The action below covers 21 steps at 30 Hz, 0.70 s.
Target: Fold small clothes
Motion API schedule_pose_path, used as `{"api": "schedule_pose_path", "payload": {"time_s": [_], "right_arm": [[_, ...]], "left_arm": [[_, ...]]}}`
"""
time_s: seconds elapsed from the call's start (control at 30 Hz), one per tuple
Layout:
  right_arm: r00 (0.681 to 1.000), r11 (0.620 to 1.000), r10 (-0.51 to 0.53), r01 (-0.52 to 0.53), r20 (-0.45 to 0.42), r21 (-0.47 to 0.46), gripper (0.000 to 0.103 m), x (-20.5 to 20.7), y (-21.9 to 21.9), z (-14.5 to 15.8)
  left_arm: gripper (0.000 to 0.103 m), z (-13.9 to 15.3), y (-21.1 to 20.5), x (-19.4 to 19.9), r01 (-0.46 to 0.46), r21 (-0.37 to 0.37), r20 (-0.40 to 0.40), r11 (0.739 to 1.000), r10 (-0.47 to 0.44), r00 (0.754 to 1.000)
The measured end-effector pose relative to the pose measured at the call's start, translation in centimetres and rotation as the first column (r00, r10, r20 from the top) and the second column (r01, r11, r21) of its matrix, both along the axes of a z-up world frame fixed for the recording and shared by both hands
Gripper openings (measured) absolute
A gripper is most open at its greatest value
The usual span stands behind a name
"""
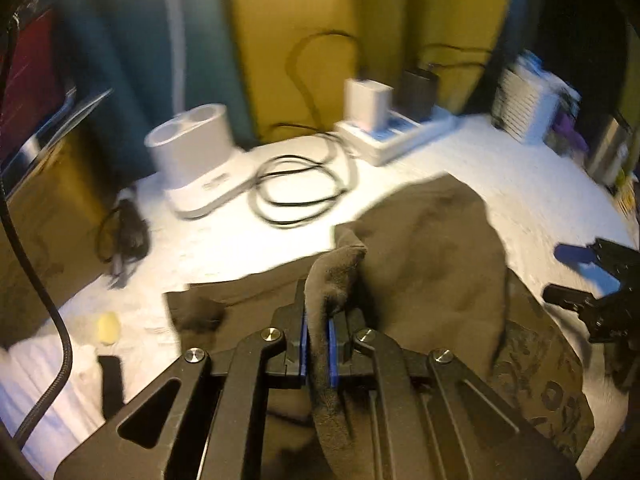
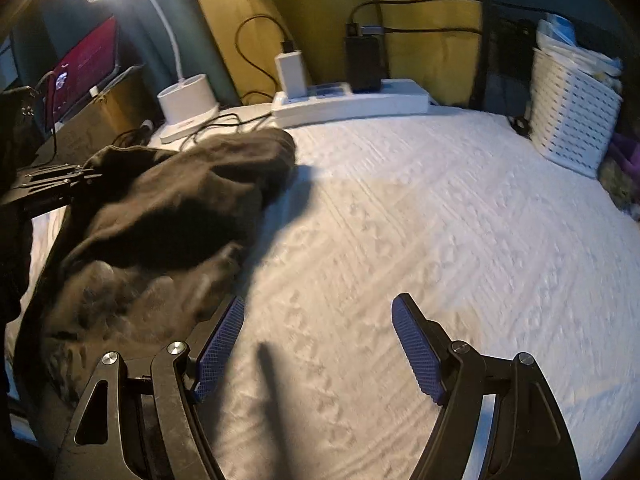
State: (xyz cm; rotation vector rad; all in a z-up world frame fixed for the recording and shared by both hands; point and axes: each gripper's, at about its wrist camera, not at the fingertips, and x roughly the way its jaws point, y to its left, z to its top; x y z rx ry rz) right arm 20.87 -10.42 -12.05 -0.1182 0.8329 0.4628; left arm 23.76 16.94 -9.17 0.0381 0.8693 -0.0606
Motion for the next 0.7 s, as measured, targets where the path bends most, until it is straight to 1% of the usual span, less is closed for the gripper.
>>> {"api": "schedule_pose_path", "payload": {"time_s": [0.07, 0.17, 0.23, 0.33, 0.37, 0.4, 0.47, 0.53, 0.6, 0.63, 0.7], "right_arm": [[1.0, 1.0, 0.026, -0.026, 0.017, 0.012, 0.078, 0.7, 0.7, 0.9], [0.999, 0.999, 0.038, -0.038, 0.035, 0.02, 0.078, 1.9, 1.6, 2.2], [0.998, 0.998, 0.042, -0.044, 0.04, 0.05, 0.078, 2.9, 2.1, 2.8], [0.999, 0.994, 0.048, -0.049, 0.013, 0.098, 0.077, 5.2, 3.0, 3.2], [0.998, 0.989, 0.07, -0.069, -0.001, 0.131, 0.076, 6.1, 3.6, 3.2], [0.996, 0.983, 0.089, -0.084, -0.018, 0.164, 0.07, 7.1, 4.1, 3.0], [0.994, 0.981, 0.086, -0.073, -0.063, 0.181, 0.062, 8.8, 5.0, 2.4], [0.988, 0.976, 0.082, -0.053, -0.13, 0.213, 0.061, 10.4, 5.6, 1.4], [0.967, 0.965, 0.054, 0.013, -0.248, 0.263, 0.061, 11.5, 5.7, 0.1], [0.966, 0.956, 0.054, 0.023, -0.252, 0.294, 0.061, 11.3, 5.6, 0.1], [0.956, 0.949, 0.079, 0.014, -0.282, 0.314, 0.061, 10.8, 5.7, 0.2]], "left_arm": [[0.006, 0.1, 1.3, -0.2, -0.026, -0.022, 0.007, 0.999, 0.026, 1.0], [0.006, 0.3, 2.8, -0.8, -0.046, -0.05, 0.022, 0.998, 0.047, 0.999], [0.006, 0.2, 3.7, -1.1, -0.056, -0.069, 0.027, 0.996, 0.058, 0.998], [0.006, 0.2, 4.4, -1.2, -0.054, -0.107, 0.038, 0.993, 0.058, 0.998], [0.006, 0.3, 4.6, -1.3, -0.049, -0.114, 0.046, 0.992, 0.055, 0.997], [0.006, 0.4, 4.7, -1.4, -0.042, -0.119, 0.053, 0.992, 0.049, 0.997], [0.006, 0.5, 4.9, -1.4, -0.033, -0.128, 0.064, 0.991, 0.042, 0.997], [0.006, 0.4, 5.2, -1.4, -0.027, -0.138, 0.068, 0.99, 0.037, 0.997], [0.006, 0.1, 5.5, -1.4, -0.029, -0.148, 0.067, 0.989, 0.04, 0.997], [0.006, 0.0, 5.7, -1.5, -0.028, -0.156, 0.067, 0.987, 0.039, 0.997], [0.006, 0.1, 5.8, -1.9, -0.028, -0.163, 0.07, 0.986, 0.04, 0.997]]}}
